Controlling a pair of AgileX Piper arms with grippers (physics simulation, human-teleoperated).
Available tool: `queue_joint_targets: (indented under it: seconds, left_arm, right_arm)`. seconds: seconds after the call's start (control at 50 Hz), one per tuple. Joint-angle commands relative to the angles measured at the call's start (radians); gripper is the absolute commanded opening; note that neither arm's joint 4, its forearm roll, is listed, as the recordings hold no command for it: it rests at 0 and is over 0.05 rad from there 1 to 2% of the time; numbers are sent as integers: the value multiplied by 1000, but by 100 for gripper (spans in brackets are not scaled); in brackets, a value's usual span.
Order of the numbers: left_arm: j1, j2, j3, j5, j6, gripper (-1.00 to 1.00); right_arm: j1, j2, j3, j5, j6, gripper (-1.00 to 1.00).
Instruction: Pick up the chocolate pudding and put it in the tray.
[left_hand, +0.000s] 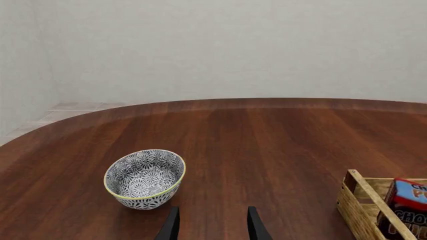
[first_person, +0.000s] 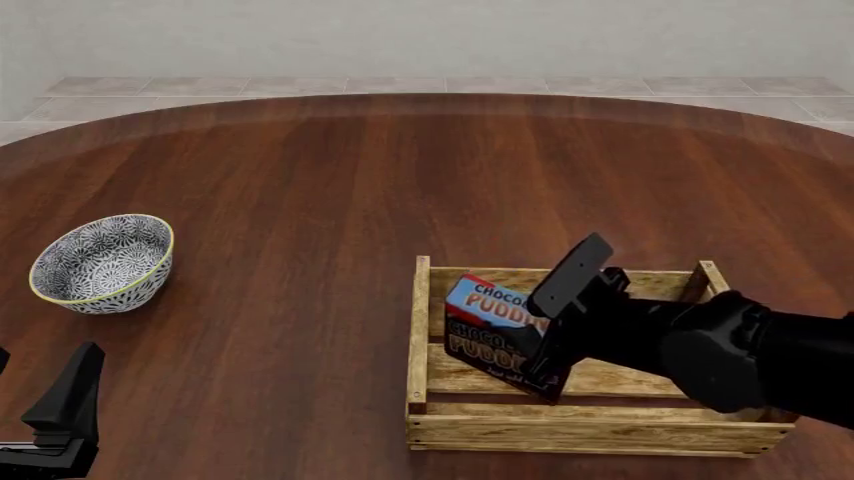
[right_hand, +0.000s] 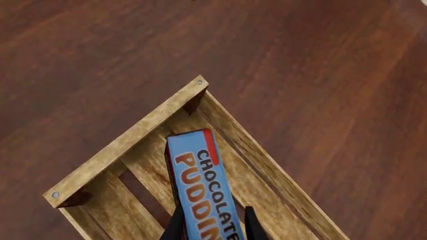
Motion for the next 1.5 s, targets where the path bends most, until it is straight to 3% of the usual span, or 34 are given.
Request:
queue_joint_targets:
  seconds: [0.02, 0.58, 0.6, 0.94, 1.5]
  left_arm:
    - [0, 0, 0, 0, 0, 100]
    - [0, 0, 0, 0, 0, 100]
    - [0, 0, 0, 0, 0, 100]
    - [0, 0, 0, 0, 0, 100]
    - [0, 0, 0, 0, 0, 100]
  right_arm:
    - [3, 19, -2, 1, 17, -100]
    - [-11, 46, -11, 0, 2, -100]
    - [-20, 45, -14, 0, -2, 100]
    - [-26, 37, -27, 15, 23, 100]
    - [-33, -64, -58, 110, 11, 100]
